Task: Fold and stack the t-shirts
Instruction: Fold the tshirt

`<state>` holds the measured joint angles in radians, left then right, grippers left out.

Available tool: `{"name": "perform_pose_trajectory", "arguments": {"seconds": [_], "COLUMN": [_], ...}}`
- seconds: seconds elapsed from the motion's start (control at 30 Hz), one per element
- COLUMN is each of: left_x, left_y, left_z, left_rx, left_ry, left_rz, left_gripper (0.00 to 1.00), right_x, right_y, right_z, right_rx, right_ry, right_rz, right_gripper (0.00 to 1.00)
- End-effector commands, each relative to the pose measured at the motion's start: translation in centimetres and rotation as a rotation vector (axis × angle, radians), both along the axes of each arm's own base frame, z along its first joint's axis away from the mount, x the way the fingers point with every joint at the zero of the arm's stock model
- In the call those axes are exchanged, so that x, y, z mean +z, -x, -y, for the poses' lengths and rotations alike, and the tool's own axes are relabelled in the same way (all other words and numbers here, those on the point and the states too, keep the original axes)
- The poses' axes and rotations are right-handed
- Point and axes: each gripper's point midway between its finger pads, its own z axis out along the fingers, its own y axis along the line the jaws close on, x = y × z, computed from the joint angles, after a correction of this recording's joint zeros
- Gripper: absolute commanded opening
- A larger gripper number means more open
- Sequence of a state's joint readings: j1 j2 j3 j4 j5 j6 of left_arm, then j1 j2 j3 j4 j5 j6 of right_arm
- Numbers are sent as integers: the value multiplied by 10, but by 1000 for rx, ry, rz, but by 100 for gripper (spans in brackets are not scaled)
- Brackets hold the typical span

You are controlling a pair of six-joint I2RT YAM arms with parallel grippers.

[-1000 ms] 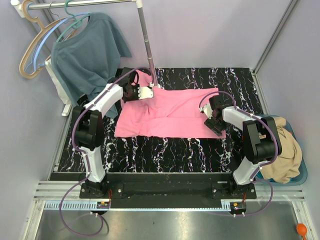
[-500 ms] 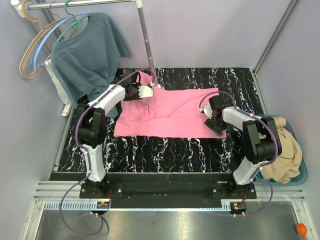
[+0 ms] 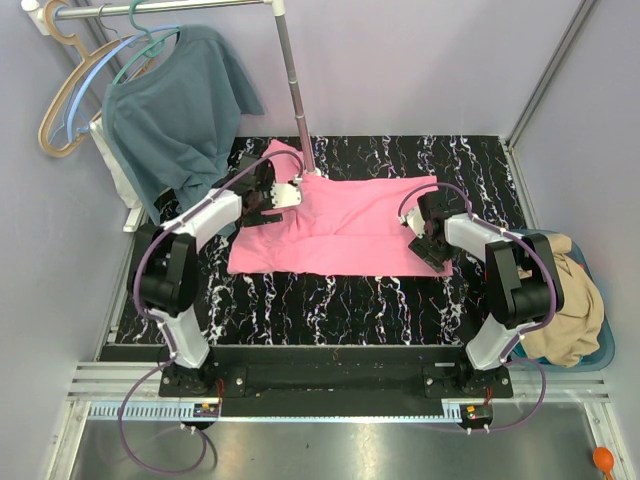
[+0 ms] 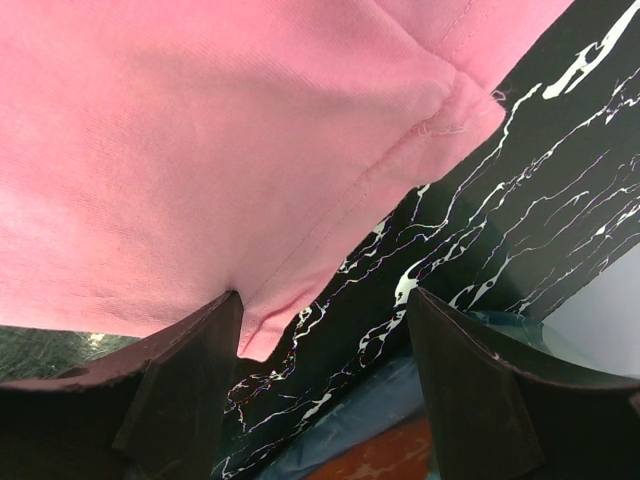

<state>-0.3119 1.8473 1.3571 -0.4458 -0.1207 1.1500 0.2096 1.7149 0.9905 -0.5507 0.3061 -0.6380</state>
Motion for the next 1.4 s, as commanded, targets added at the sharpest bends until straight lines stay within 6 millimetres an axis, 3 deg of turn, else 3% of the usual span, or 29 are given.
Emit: {"name": "perform_pose_trajectory", "arguments": {"seconds": [0.0,0.07,0.17,0.4,0.77,0.97,1.37], "left_x": [49,61,59,36,4,-26,-85], "left_y": [13,23,43,90,159,171,166], "left_z": [-2,-3,-6,-3,28,26,17], "left_rx": [15,12,10,-6,-76,-78,-70], "left_ry": [65,79,95,113,171,136,27], "left_rz": [133,154,139,67,-107,-183,-255], "left_gripper": [99,99,99,99,99,99,99], "right_x": [-35,-36,-40,-41,-37,-33,-26], "right_y": [28,29,30,32,30,28,33], "right_z": [15,19,26,33,31,30,34], "right_rx": [-30,-34,-33,-34,-36,-34,-19], "right_ry": [50,79,120,158,141,139,151], "right_rz": [-103,-103,-103,-85,-66,-54,-49], "right_gripper": [77,77,77,77,77,77,77]}}
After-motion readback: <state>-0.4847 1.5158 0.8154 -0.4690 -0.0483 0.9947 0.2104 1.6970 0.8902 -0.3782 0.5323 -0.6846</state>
